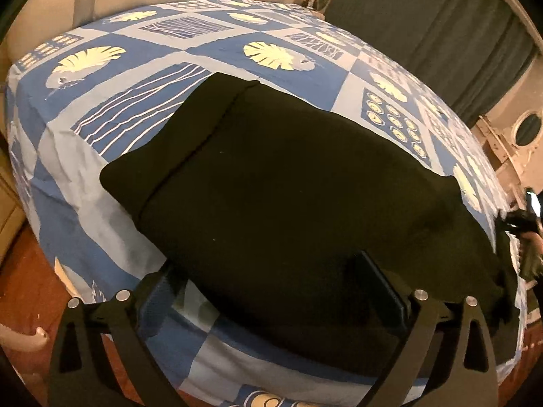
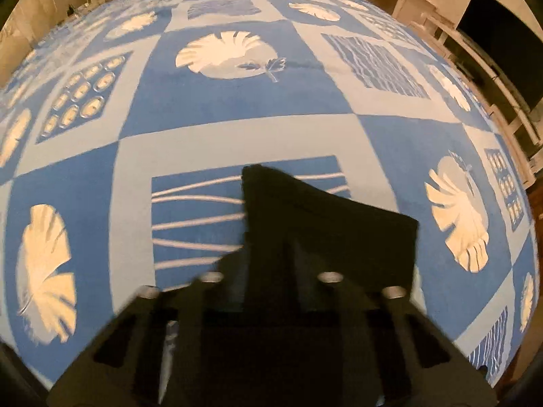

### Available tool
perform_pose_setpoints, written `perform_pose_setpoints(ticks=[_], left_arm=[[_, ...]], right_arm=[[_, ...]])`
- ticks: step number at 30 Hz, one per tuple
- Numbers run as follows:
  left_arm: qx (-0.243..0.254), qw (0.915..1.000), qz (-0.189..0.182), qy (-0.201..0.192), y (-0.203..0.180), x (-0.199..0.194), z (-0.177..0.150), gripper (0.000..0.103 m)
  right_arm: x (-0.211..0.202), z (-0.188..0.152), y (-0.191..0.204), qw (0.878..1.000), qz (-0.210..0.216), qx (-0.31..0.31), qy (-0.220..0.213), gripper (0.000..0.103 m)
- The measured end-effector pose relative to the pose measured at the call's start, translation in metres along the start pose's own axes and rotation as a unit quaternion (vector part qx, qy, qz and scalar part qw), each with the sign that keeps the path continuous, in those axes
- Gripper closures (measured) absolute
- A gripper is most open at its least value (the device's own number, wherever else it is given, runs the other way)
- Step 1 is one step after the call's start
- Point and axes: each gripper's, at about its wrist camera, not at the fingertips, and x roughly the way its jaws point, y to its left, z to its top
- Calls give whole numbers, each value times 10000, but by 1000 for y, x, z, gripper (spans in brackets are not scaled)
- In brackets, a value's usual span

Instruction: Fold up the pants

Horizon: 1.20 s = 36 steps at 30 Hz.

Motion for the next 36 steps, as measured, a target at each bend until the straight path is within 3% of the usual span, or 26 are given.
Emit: perform_pose_setpoints(ticks=[5, 9, 15, 23, 27, 30, 36], left_arm=[[-115, 9999, 26, 37, -2, -6, 4, 6], [-205, 9997, -70, 54, -15, -21, 4, 6], [-147, 9984, -526, -128, -49, -56, 1, 6], [582, 9870, -1497, -22, -136, -85, -26, 6], [708, 9763, -2008, 377, -183, -80, -56, 6], [538, 9665, -2391, 757, -215, -68, -84, 6], [-273, 9386, -3014, 1658, -264, -32, -133, 6]], right_arm=[[-70, -25, -51, 9943, 746, 307, -691, 94], [-130, -64, -119, 9807, 1363, 765, -1175, 94], [-176, -138, -208, 9658, 1754, 1358, -1343, 94], [-145, -232, -272, 9553, 1956, 2120, -656, 94], [-120, -257, -286, 9444, 2088, 2505, -422, 94], [-108, -264, -290, 9370, 2196, 2696, -330, 94], [-105, -266, -293, 9271, 2413, 2844, -357, 94]])
